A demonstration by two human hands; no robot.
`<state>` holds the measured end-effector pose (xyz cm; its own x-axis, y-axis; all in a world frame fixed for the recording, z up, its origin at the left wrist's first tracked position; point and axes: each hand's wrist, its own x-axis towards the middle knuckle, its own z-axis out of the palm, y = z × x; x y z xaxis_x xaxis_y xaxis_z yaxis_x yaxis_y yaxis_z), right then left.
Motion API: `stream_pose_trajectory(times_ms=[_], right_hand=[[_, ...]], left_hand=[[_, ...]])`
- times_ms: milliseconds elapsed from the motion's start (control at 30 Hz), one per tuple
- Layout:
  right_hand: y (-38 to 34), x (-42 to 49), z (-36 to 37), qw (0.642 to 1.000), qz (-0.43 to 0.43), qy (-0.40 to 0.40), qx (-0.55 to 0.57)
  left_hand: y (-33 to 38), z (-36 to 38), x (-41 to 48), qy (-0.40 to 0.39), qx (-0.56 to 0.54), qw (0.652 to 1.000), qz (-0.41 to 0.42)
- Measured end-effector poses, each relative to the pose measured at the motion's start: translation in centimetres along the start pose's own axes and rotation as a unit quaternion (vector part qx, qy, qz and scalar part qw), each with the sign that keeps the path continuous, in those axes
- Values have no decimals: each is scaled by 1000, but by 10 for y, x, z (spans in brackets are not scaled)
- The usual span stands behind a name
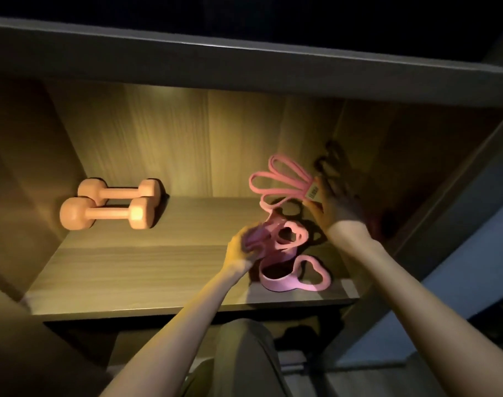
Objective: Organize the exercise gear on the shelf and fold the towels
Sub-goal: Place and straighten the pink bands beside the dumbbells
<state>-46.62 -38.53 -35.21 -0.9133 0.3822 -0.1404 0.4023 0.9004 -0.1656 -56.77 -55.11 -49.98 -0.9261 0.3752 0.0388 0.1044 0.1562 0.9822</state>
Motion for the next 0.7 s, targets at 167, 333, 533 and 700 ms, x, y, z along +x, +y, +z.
stream_pose_trajectory(times_ms=[167,333,533,700], right_hand=[[-18,-8,5,988,-88,108,-66],[-40,-11,14,976,-133,138,-105],[-88,-18,27,961,-206,161,-91],[-144,-22,52,961,-244,116,-56]], left_hand=[[1,-31,-13,13,84,996,-31],[33,-80,-29,42,31,999,6],[68,-143,-76,95,188,969,129],[61,-184,-119,109,242,947,180]])
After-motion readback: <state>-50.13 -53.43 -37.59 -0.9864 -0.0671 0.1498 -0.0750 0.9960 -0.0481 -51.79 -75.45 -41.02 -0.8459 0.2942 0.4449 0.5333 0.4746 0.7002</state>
